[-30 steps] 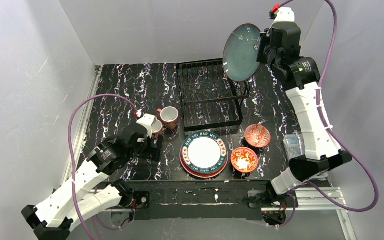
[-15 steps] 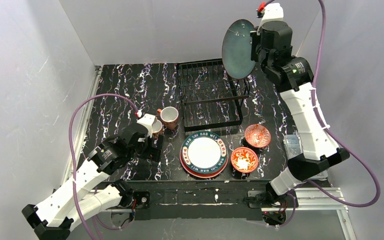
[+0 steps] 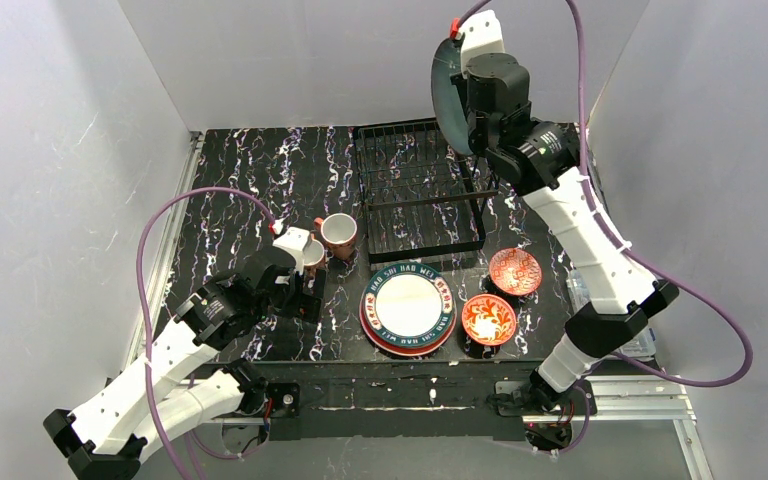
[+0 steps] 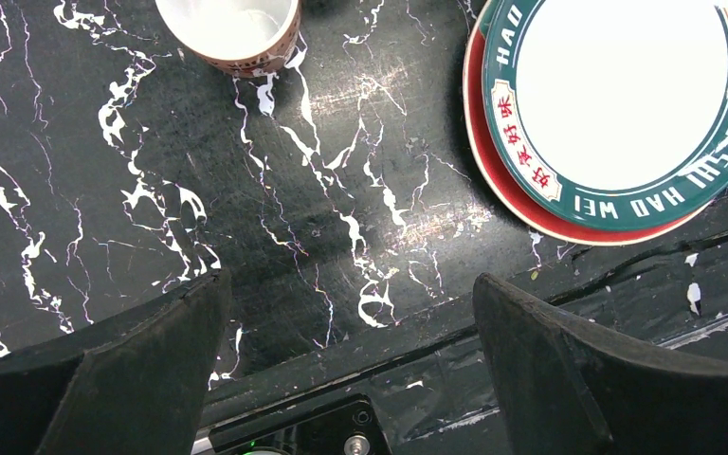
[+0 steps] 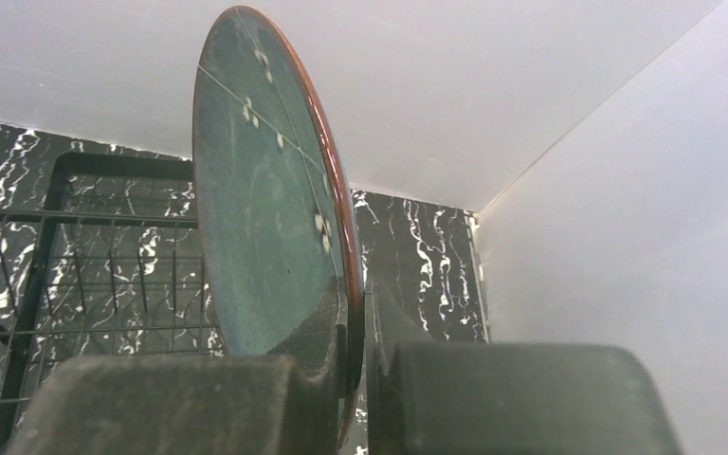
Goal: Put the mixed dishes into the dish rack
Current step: Insert the plate into the dish rack.
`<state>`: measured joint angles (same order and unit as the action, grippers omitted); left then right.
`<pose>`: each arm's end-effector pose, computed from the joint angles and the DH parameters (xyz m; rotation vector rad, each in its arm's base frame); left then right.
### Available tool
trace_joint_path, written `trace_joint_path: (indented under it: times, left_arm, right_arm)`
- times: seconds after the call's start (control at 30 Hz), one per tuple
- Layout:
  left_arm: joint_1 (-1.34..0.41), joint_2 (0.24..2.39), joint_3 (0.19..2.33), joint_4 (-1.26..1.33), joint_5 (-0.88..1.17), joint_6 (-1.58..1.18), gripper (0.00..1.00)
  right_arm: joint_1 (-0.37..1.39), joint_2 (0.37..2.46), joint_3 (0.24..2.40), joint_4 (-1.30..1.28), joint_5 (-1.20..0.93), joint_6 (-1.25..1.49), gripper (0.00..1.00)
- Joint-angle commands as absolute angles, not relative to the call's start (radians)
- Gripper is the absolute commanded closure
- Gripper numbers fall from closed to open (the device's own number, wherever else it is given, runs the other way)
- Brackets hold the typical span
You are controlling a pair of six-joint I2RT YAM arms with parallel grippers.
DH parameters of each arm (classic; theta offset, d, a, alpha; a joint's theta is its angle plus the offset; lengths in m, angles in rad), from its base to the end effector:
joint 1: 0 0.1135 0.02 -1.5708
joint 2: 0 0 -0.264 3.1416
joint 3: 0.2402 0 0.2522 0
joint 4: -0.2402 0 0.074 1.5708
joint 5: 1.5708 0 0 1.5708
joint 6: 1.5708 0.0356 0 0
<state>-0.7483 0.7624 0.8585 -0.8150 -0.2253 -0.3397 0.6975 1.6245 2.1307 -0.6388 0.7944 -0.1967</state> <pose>0.1146 -0.0955 0.3075 0.3487 2.2608 -0.3154 0.2596 0.1844 0.5353 -0.1588 1.6645 -0.2974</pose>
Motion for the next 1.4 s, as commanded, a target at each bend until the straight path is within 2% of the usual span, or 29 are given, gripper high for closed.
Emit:
trace_joint_path:
  times: [0.0,0.3,0.77,1.37]
  left_arm:
    - [-0.750,0.753,0.851,-0.816,-0.252,-0.328,0.02]
    - [-0.750,0.754,0.851,-0.818,-0.256,-0.330,0.02]
    - [-0.750,0.759,0.851,-0.821,-0.265,-0.332,0.02]
    - [-0.749,0.764,0.851,-0.821,-0.265,-0.331,0.02]
  right_arm:
    - [0.702,1.593,2.229,-0.396,0.922,-0.241,0.99]
    - [0.704,1.593,2.203,-0.375,0.976,-0.266,0.99]
    - [0.704,1.557,2.012,-0.296,1.064,-0.293,0.99]
    - [0.701,1.524,1.958,-0.257,1.101,-0.314,0.99]
